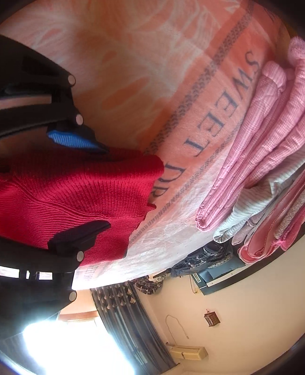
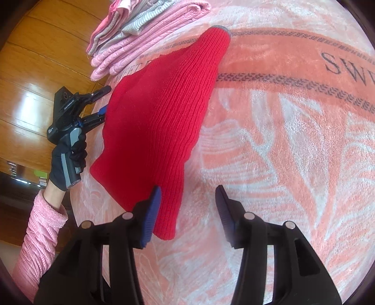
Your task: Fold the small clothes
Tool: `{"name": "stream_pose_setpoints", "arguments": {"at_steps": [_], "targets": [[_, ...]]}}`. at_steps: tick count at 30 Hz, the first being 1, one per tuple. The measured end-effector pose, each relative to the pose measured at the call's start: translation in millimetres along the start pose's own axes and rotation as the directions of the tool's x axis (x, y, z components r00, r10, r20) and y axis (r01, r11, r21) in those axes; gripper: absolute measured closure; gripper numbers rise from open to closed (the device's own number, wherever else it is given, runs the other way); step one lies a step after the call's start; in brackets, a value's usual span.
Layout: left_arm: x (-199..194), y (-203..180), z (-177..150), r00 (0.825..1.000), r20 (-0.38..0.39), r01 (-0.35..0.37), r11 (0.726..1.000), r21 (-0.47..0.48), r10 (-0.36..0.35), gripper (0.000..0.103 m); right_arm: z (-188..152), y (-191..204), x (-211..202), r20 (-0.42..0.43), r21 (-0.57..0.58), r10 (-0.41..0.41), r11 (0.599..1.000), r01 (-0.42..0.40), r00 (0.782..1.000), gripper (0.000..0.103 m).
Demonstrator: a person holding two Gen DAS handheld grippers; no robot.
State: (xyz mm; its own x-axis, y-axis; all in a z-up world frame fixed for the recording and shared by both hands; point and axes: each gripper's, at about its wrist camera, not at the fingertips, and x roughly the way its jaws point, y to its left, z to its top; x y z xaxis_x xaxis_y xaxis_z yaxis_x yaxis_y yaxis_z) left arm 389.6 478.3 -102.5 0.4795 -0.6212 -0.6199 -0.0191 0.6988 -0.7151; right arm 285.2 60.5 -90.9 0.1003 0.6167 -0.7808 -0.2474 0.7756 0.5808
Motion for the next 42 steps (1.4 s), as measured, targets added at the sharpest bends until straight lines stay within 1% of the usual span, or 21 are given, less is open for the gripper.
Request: {"name": "stream_pose_setpoints", "arguments": {"at_steps": [3,5,7,9,12,15,19,21,23,25,27,28,29,32,33,35,36,38,39,40,42], "targets": [[-5.4,10.2,-9.6,0.997,-0.056,0.060,0.998,-0.019,-0.061,0.043,2.6,-0.4,-5.1,0.013,0.012,0.028,1.000,-0.028,1.000,0.052],[-4.1,19.1,-18.9,0.992,-0.094,0.085,0.995,-0.046,-0.089,0.043,5.0,-0.8,-7.6,0.024,0.020,0.039,0.999,-0.039,0.999,0.051],[-0.8,24.8,-26.5,0.989,-0.121,0.080,0.996,-0.046,-0.085,0.043,8.2,-1.1,-8.9,0.036,0.028,0.050,0.998,-0.051,0.998,0.051],[1.3,24.4,-29.7,0.988,-0.124,0.085,0.996,-0.030,-0.089,0.043,11.5,-0.9,-8.8,0.043,0.039,0.064,0.997,-0.065,0.997,0.050],[6.5,19.6,-29.5,0.981,-0.139,0.130,0.991,-0.033,-0.134,0.043,15.4,-0.1,-6.9,0.048,0.051,0.081,0.995,-0.084,0.996,0.050],[15.3,12.6,-30.6,0.978,-0.157,0.135,0.991,-0.012,-0.135,0.043,18.7,1.0,-3.6,0.047,0.051,0.089,0.994,-0.091,0.995,0.050],[21.9,12.3,-27.8,0.971,-0.171,0.167,0.986,-0.019,-0.168,0.044,20.8,3.1,-0.9,0.045,0.049,0.095,0.994,-0.097,0.994,0.050],[23.6,12.2,-29.6,0.966,-0.185,0.183,0.983,-0.011,-0.182,0.046,22.3,3.3,-0.9,0.049,0.050,0.100,0.993,-0.102,0.994,0.049],[24.3,15.7,-29.7,0.960,-0.192,0.200,0.979,-0.033,-0.203,0.048,24.6,1.9,-1.4,0.056,0.059,0.109,0.992,-0.112,0.992,0.048],[28.4,16.9,-28.1,0.954,-0.199,0.216,0.974,-0.069,-0.226,0.048,30.4,1.3,1.5,0.064,0.068,0.124,0.989,-0.128,0.990,0.047],[37.6,10.2,-29.4,0.944,-0.227,0.229,0.971,-0.062,-0.238,0.046,33.5,-1.6,4.3,0.072,0.087,0.137,0.986,-0.143,0.988,0.045],[42.0,6.7,-30.3,0.941,-0.240,0.234,0.971,-0.053,-0.239,0.043,35.1,-2.9,6.4,0.074,0.099,0.148,0.983,-0.155,0.986,0.044],[45.8,3.3,-30.8,0.935,-0.249,0.247,0.968,-0.054,-0.252,0.038,36.8,-4.1,8.7,0.075,0.108,0.158,0.980,-0.166,0.985,0.044],[53.3,-2.1,-32.1,0.902,-0.275,0.318,0.943,-0.101,-0.334,0.033,43.1,-8.5,16.2,0.089,0.135,0.199,0.968,-0.210,0.976,0.042],[55.7,-2.9,-33.6,0.894,-0.284,0.329,0.938,-0.105,-0.345,0.033,45.4,-9.6,20.7,0.087,0.147,0.217,0.962,-0.228,0.972,0.039],[59.1,-4.1,-35.0,0.895,-0.300,0.321,0.944,-0.080,-0.330,0.033,48.5,-10.9,31.3,0.077,0.170,0.236,0.954,-0.246,0.969,0.038],[59.0,-4.8,-35.2,0.892,-0.305,0.327,0.942,-0.071,-0.333,0.033,49.3,-11.1,36.7,0.074,0.182,0.241,0.951,-0.251,0.968,0.038],[58.9,-3.8,-34.7,0.889,-0.310,0.329,0.941,-0.079,-0.337,0.033,50.2,-7.9,43.8,0.077,0.173,0.237,0.953,-0.247,0.968,0.039],[59.5,-4.4,-34.3,0.890,-0.312,0.324,0.943,-0.079,-0.332,0.034,50.6,-5.7,44.9,0.080,0.160,0.223,0.959,-0.233,0.972,0.043],[60.3,-6.3,-35.5,0.895,-0.313,0.312,0.947,-0.073,-0.319,0.038,50.9,-4.4,45.0,0.082,0.152,0.209,0.964,-0.220,0.974,0.050],[61.8,-10.4,-38.4,0.913,-0.313,0.263,0.964,-0.038,-0.261,0.052,50.8,-4.9,42.5,0.090,0.152,0.215,0.962,-0.227,0.973,0.060]]}}
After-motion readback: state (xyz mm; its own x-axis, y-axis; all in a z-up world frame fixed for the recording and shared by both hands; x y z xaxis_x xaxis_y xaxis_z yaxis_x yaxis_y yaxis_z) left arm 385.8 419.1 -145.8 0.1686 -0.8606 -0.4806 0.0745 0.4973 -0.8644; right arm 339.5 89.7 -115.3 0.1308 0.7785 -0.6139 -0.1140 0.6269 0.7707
